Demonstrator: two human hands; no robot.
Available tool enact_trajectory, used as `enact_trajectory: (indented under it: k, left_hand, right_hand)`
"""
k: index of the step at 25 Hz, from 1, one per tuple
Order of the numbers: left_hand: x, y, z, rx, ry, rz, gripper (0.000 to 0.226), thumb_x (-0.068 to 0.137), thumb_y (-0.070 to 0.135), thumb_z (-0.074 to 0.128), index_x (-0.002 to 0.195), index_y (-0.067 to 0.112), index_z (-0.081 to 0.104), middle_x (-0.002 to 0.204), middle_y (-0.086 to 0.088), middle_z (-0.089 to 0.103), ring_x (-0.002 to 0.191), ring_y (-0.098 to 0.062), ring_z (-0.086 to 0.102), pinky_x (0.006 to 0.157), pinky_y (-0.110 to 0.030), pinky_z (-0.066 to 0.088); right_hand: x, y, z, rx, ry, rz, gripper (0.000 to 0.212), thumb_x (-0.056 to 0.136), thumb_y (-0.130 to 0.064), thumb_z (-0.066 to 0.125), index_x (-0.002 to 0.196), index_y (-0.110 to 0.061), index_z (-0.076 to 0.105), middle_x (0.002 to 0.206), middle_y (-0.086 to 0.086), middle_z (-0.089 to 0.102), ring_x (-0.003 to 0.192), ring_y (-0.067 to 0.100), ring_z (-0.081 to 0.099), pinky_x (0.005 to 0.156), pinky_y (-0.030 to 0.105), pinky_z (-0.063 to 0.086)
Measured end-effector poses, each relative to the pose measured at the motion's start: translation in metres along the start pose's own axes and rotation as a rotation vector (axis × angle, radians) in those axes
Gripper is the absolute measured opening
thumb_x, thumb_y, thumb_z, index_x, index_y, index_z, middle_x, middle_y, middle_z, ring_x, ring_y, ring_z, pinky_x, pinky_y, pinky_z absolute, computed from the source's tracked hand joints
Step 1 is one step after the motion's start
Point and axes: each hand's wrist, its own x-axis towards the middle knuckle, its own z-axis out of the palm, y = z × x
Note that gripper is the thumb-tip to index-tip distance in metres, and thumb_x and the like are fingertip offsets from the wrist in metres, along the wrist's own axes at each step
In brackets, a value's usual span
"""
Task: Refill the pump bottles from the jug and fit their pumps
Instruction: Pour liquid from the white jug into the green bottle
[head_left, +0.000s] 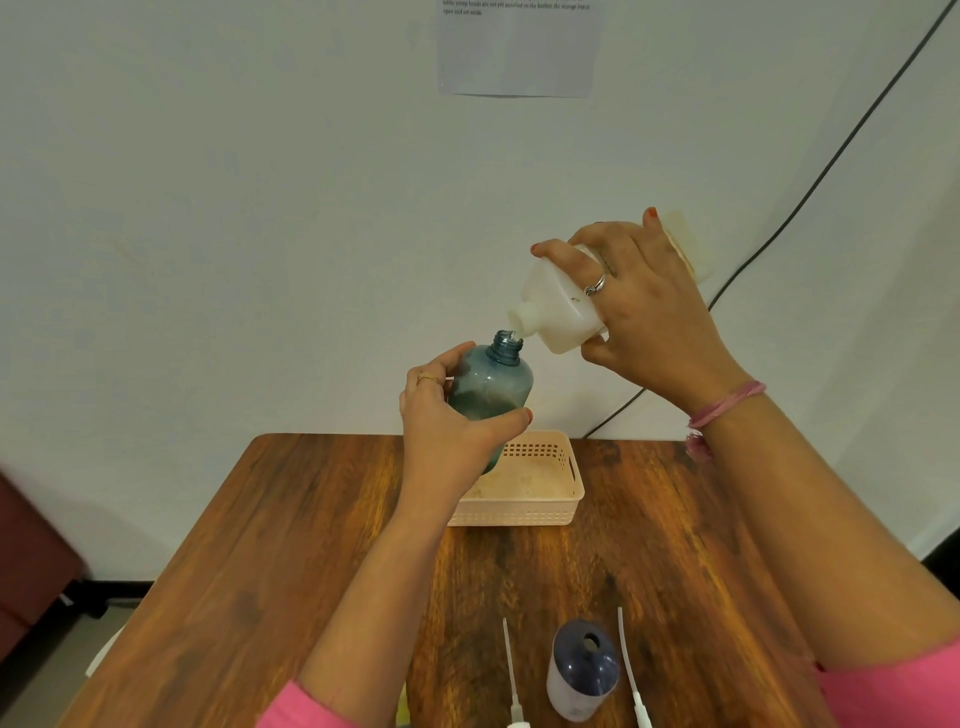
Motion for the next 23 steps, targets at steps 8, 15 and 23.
enact_trajectory:
  k: [8,15,23]
  left_hand:
    - [0.0002,0.0004,0.0018,-0.007,0.01,0.008,0.079,0.056,0.013,0.091,0.118,0.037,0.048,0.126,0.001,0.051,0.114,-0.017,0.054,0.092,-0.037,0.055]
    - [-0.0014,0.0017,0.0029,-0.001,0.003,0.018,0.079,0.057,0.012,0.091,0.118,0.037,0.048,0.126,0.001,0.05,0.114,-0.015,0.053,0.091,-0.032,0.055]
    - [-0.0046,0.0021,0.0065,-0.001,0.002,0.013,0.077,0.057,0.013,0.091,0.117,0.037,0.048,0.126,0.002,0.05,0.113,-0.013,0.052,0.083,-0.022,0.053]
  right_hand:
    - [-0.001,0.001,0.0001,-0.022,0.023,-0.01,0.092,0.057,-0.011,0.083,0.138,-0.02,0.041,0.122,0.016,0.053,0.116,0.035,0.047,0.112,0.053,0.013]
    - [-0.0019,0.0025,-0.0006,-0.052,0.033,-0.014,0.091,0.059,-0.01,0.081,0.139,-0.021,0.04,0.123,0.015,0.052,0.119,0.034,0.045,0.113,0.049,0.007]
    - [-0.0044,0.0029,-0.0031,-0.069,0.04,-0.03,0.091,0.06,-0.01,0.081,0.14,-0.021,0.039,0.124,0.016,0.053,0.12,0.035,0.046,0.113,0.05,0.007]
